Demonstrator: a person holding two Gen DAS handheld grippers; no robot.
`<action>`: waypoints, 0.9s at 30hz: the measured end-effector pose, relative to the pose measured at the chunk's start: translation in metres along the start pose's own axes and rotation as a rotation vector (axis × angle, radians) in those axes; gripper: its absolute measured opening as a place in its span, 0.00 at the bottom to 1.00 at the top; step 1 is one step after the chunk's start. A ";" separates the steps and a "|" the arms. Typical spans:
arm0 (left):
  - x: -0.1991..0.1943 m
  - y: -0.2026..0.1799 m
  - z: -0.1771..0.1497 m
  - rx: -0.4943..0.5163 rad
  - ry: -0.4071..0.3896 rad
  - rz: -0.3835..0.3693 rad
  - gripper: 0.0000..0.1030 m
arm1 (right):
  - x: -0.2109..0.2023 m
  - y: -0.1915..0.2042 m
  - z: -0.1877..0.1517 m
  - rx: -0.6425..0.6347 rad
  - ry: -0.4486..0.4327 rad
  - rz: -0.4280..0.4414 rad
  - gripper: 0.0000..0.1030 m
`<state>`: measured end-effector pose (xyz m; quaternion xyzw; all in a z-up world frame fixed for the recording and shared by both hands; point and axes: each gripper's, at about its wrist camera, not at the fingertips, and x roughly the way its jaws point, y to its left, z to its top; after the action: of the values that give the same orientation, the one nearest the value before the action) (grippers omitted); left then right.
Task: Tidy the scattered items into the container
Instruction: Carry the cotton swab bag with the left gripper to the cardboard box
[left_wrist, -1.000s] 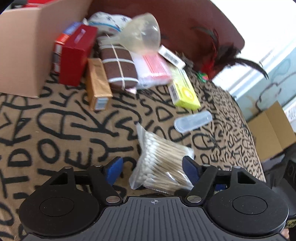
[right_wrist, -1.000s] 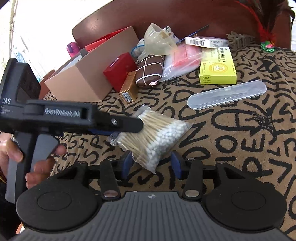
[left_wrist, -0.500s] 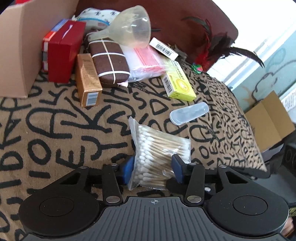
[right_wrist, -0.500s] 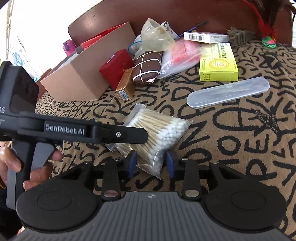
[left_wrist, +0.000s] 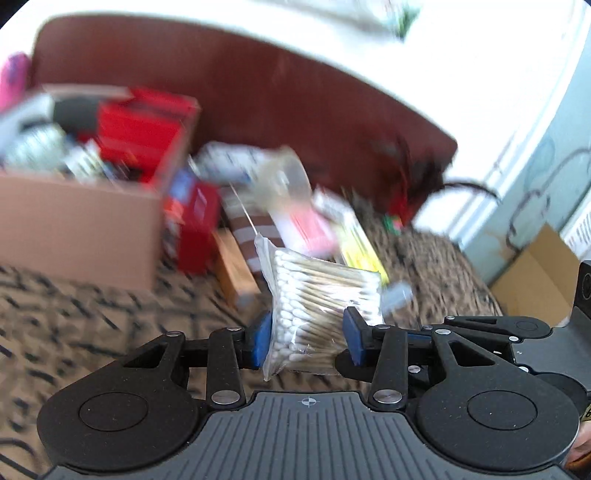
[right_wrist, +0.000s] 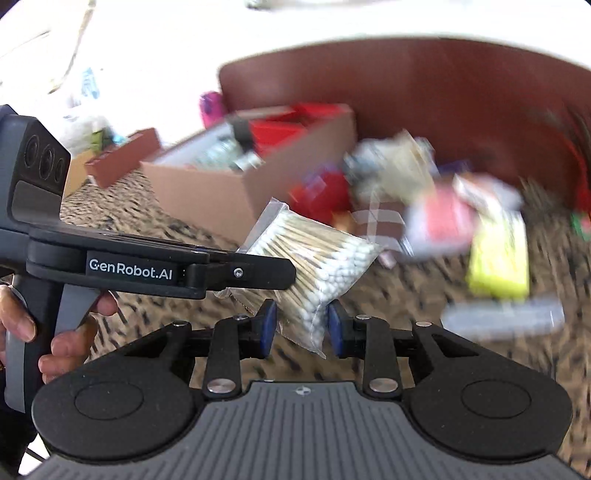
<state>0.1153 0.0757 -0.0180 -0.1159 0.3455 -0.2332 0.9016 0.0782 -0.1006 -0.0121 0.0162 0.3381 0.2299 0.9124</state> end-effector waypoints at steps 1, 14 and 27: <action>-0.008 0.003 0.006 0.001 -0.026 0.015 0.41 | 0.003 0.007 0.011 -0.021 -0.012 0.014 0.33; -0.075 0.098 0.087 -0.093 -0.256 0.225 0.41 | 0.085 0.102 0.134 -0.281 -0.097 0.109 0.33; -0.043 0.234 0.189 -0.261 -0.277 0.207 0.56 | 0.205 0.119 0.238 -0.306 -0.098 0.153 0.34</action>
<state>0.2945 0.3086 0.0585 -0.2265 0.2554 -0.0746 0.9370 0.3144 0.1241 0.0681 -0.0862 0.2522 0.3464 0.8995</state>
